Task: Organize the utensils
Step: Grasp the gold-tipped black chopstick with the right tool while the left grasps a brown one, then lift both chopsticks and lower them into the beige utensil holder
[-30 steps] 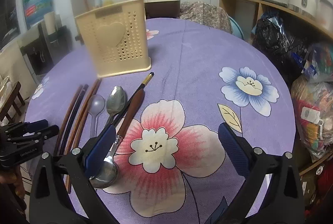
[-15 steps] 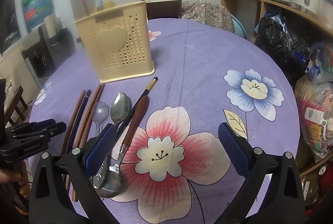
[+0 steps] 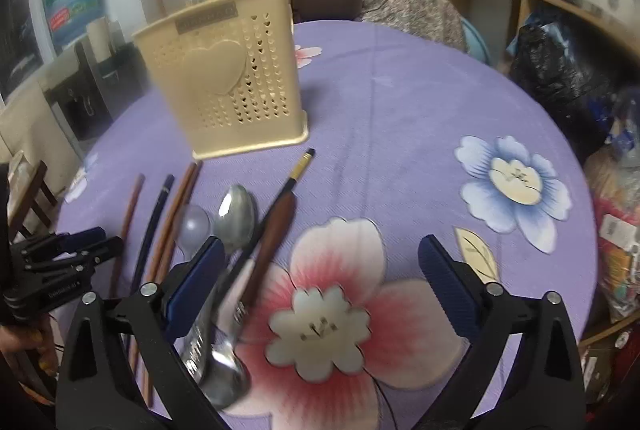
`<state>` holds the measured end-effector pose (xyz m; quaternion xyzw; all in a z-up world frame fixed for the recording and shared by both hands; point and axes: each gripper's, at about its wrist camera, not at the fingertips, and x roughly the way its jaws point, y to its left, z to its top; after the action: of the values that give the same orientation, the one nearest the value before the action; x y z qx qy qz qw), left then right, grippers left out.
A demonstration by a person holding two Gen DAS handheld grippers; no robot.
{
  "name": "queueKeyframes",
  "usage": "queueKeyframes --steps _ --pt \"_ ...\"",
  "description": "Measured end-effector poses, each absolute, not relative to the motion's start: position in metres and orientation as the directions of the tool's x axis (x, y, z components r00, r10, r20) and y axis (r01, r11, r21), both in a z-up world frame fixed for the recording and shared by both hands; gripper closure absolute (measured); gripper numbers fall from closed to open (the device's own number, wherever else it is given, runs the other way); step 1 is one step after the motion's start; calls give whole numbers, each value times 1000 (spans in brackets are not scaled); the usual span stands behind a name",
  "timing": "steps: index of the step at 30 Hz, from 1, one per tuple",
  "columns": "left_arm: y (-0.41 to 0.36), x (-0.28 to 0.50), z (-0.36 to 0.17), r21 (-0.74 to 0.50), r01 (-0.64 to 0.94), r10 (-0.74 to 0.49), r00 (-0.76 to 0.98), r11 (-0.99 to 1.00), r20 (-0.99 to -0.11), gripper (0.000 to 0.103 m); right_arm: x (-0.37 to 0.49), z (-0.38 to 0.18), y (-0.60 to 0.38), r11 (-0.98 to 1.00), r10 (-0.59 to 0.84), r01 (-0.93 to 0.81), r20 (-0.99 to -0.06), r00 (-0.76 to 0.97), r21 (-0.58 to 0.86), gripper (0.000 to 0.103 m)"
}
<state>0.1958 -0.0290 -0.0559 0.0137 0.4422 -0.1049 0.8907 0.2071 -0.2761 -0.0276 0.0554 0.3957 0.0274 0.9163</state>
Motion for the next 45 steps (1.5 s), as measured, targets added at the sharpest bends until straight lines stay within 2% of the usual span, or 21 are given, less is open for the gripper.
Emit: queueKeyframes --steps 5,9,14,17,19,22,25,30,36,45 --pt "-21 223 -55 -124 156 -192 564 980 -803 60 252 -26 -270 977 149 20 -744 651 212 36" --pt "-23 233 -56 -112 144 -175 566 983 -806 60 278 -36 -260 979 130 47 -781 611 199 54" --pt "-30 240 -56 -91 148 -160 573 985 -803 62 296 -46 -251 978 119 72 -806 580 196 61" --pt "-33 245 -56 -74 140 -143 580 987 -802 71 302 -53 -245 980 108 77 -817 566 183 72" --pt "-36 248 -56 -73 139 -141 580 988 -803 79 304 -52 -242 984 86 81 -819 568 159 76" --pt "-38 251 -55 -79 139 -146 579 987 -802 83 309 -53 -241 984 84 85 -821 564 159 81" --pt "-41 254 -55 -83 140 -150 575 987 -805 90 313 -54 -242 984 76 88 -821 566 153 91" --pt "-46 260 -54 -74 144 -145 576 987 -805 92 317 -54 -253 978 100 94 -817 568 186 92" --pt "-45 264 -54 -89 149 -159 573 985 -804 93 320 -53 -270 951 174 108 -788 591 291 93" --pt "-35 256 -28 -183 168 -248 619 969 -745 93 300 -17 -285 906 289 31 -671 683 422 94"
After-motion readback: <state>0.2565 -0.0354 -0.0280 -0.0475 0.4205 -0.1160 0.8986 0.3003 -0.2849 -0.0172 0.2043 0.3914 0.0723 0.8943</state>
